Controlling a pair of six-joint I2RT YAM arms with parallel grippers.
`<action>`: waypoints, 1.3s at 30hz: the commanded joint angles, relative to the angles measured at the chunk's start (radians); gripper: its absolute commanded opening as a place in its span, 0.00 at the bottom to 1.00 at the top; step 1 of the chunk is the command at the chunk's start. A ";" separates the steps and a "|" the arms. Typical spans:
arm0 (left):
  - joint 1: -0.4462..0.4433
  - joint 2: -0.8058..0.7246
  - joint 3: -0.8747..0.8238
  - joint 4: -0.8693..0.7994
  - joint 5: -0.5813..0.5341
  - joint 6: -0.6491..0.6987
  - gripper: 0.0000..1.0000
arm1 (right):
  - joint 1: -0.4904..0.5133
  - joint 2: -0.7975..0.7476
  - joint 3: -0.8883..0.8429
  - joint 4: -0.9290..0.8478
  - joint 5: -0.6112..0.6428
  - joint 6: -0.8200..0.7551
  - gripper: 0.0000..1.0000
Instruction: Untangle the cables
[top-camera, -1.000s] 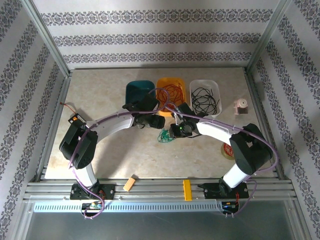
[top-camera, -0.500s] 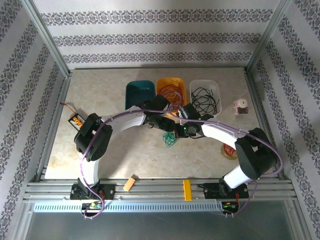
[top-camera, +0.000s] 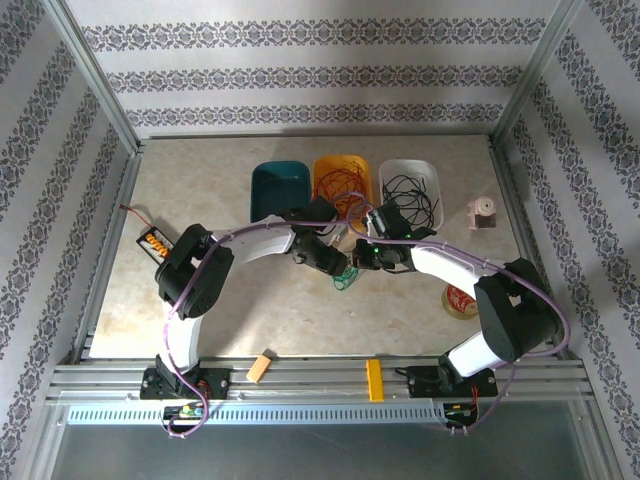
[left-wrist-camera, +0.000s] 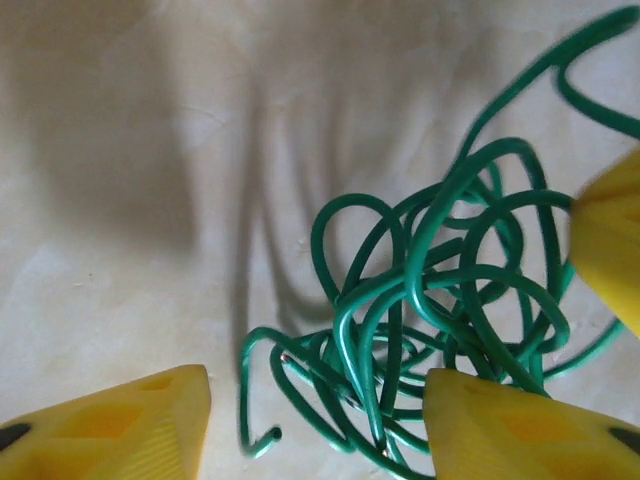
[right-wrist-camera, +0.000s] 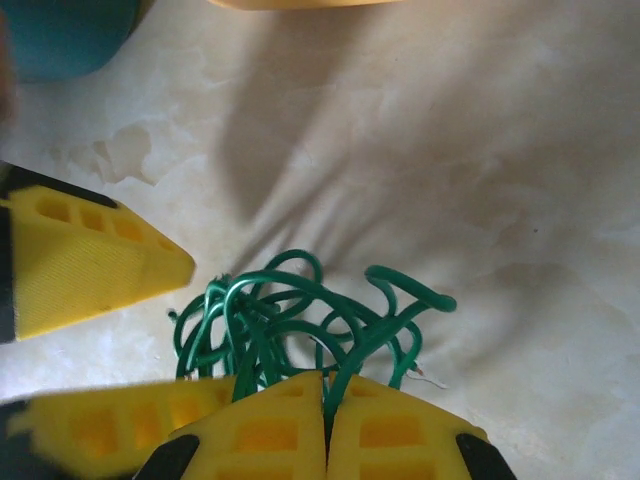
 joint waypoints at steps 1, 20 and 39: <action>-0.019 0.086 0.029 -0.024 -0.043 0.032 0.40 | -0.022 -0.030 -0.016 0.058 -0.023 0.041 0.04; 0.024 0.076 -0.139 -0.054 -0.295 -0.071 0.00 | -0.486 -0.645 -0.237 -0.188 0.467 0.306 0.04; 0.078 -0.144 -0.333 0.026 -0.123 -0.001 0.00 | -0.685 -0.714 -0.011 -0.085 0.075 0.091 0.04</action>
